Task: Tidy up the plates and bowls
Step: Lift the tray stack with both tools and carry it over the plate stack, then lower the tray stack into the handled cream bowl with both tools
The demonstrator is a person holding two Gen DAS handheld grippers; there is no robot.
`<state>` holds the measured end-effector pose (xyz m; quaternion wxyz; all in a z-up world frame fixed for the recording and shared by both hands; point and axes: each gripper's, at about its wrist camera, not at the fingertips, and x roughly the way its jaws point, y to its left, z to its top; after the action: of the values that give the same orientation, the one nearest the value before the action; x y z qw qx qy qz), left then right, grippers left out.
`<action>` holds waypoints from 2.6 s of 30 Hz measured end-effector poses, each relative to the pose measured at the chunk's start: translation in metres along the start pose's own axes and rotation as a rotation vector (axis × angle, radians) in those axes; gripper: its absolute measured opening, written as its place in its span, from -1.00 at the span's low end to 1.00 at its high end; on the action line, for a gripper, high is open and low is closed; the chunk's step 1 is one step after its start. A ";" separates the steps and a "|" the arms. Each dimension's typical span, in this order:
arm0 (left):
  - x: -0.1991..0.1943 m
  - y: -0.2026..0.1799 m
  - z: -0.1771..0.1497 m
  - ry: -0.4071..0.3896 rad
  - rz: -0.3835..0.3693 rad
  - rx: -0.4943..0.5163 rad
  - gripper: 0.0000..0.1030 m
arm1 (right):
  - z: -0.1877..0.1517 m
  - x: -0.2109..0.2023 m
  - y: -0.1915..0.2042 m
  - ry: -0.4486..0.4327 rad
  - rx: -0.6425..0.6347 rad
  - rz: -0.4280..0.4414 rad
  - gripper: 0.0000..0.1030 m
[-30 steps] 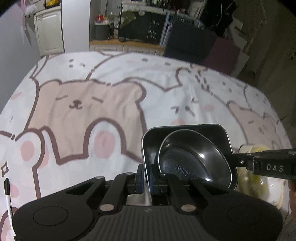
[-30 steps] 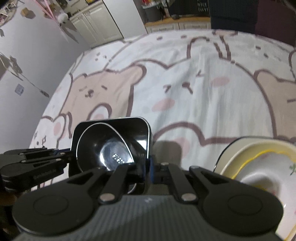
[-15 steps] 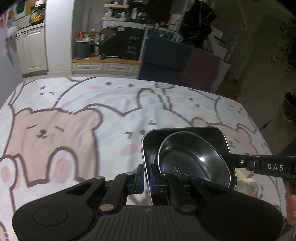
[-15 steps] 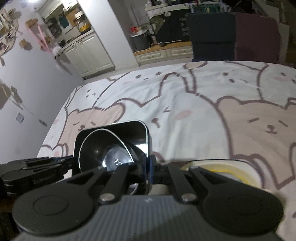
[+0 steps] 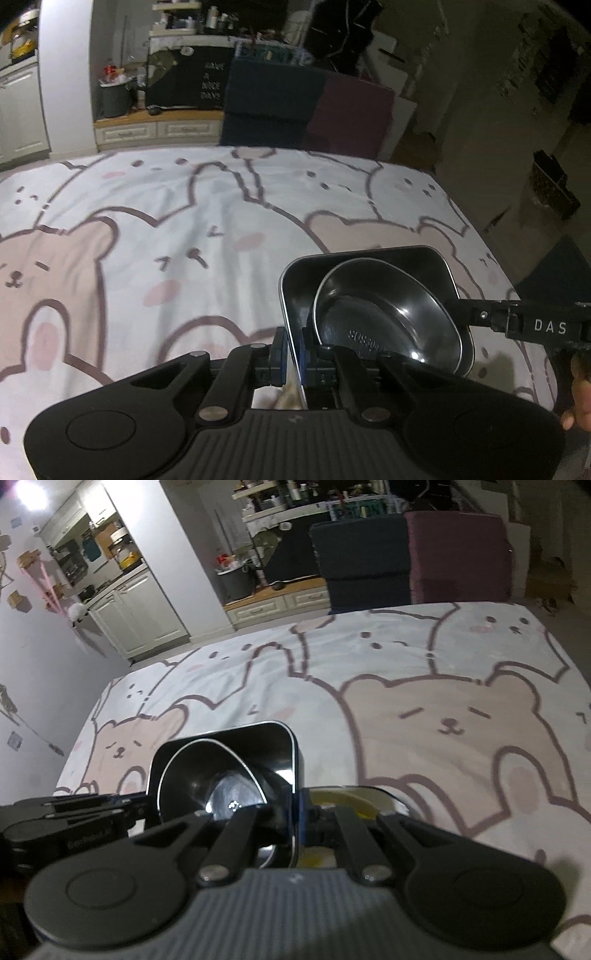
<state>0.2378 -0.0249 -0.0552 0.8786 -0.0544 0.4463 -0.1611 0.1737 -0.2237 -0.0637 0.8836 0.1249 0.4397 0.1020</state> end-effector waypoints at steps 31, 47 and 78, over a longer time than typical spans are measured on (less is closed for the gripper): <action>0.035 -0.027 -0.025 0.162 -0.020 0.046 -0.86 | -0.034 0.006 -0.038 0.156 0.000 -0.057 -0.91; 0.039 -0.028 -0.025 0.170 -0.025 0.051 -0.85 | -0.034 0.014 -0.043 0.182 0.018 -0.067 -0.90; 0.023 -0.016 -0.048 0.203 -0.154 -0.032 -0.61 | -0.049 0.008 -0.050 0.225 0.039 -0.024 -0.80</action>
<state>0.2086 -0.0450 -0.0973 0.8130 -0.0857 0.5299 -0.2257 0.1431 -0.2626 -0.1140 0.8272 0.1246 0.5394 0.0960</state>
